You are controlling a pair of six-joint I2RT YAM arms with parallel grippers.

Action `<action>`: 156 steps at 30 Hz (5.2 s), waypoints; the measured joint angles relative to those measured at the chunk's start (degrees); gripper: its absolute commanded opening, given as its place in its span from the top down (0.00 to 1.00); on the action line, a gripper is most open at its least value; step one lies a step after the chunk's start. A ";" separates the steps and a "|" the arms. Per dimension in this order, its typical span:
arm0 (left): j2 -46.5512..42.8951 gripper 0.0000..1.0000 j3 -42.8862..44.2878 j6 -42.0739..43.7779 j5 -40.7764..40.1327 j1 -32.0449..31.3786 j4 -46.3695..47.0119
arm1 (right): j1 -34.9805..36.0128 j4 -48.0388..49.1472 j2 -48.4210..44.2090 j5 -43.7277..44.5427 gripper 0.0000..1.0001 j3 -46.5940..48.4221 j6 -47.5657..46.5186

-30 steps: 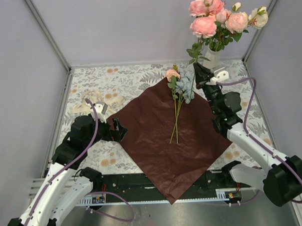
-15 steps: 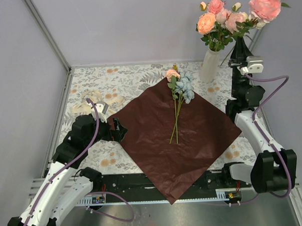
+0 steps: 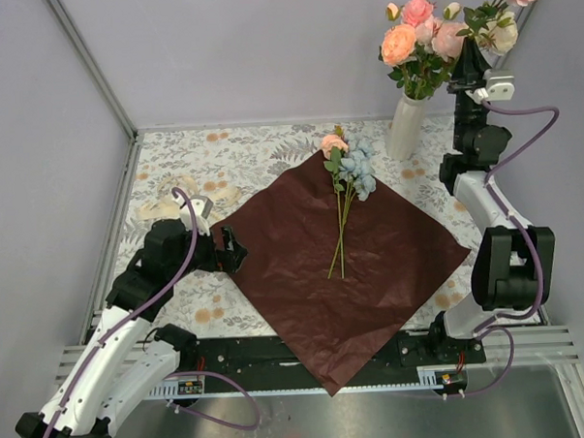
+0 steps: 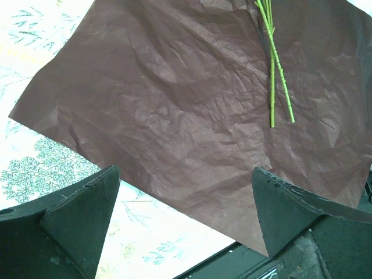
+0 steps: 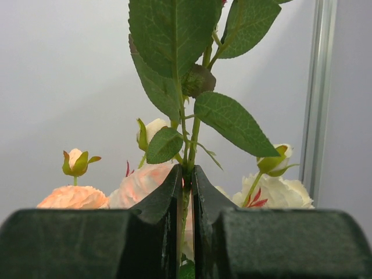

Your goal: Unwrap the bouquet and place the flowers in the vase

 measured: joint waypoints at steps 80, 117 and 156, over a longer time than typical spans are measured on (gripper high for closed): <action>0.13 0.01 0.00 0.04 -0.81 0.00 0.00 | -1.84 -24.55 17.88 -7.54 0.82 3.82 10.58; -3.63 0.01 0.00 0.02 0.13 0.00 -0.02 | 4.50 -76.98 -18.73 -5.29 0.54 -16.04 45.05; -3.78 0.01 0.00 0.00 0.44 0.00 0.00 | 25.55 -93.55 24.85 1.97 0.61 13.75 36.98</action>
